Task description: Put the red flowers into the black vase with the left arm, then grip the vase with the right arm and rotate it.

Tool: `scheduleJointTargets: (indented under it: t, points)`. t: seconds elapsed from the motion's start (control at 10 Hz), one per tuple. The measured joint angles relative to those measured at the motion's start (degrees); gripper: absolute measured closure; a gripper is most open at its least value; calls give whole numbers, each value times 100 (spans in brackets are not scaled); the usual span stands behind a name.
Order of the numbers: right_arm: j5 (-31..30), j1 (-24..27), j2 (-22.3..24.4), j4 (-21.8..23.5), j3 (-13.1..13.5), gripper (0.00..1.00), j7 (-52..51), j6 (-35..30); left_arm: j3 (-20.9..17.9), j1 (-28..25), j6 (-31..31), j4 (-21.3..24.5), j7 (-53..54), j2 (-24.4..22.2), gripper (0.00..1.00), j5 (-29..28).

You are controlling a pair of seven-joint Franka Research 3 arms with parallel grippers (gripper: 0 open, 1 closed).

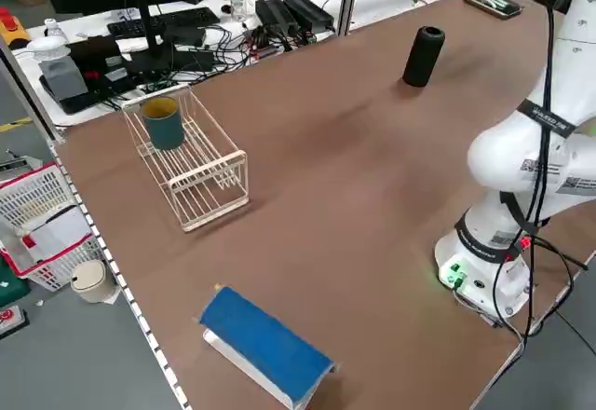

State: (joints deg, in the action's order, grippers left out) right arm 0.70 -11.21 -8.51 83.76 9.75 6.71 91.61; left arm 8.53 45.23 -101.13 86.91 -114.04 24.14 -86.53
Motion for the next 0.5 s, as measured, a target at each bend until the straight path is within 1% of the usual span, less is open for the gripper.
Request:
scheduleJointTargets:
  t: [0.2, 0.3, 0.5]
  points:
    - [0, 0, 0, 0, 0, 0, 0, 0, -7, 190, 214, -378, -2, 530, 93, -129]
    - [0, 1, 0, 0, 2, 0, 1, 0, -9, 326, 375, -493, -7, 643, 93, -134]
    - [0, 2, 0, 0, 4, 0, 2, 0, -11, 589, 499, -591, -8, 677, 93, -135]
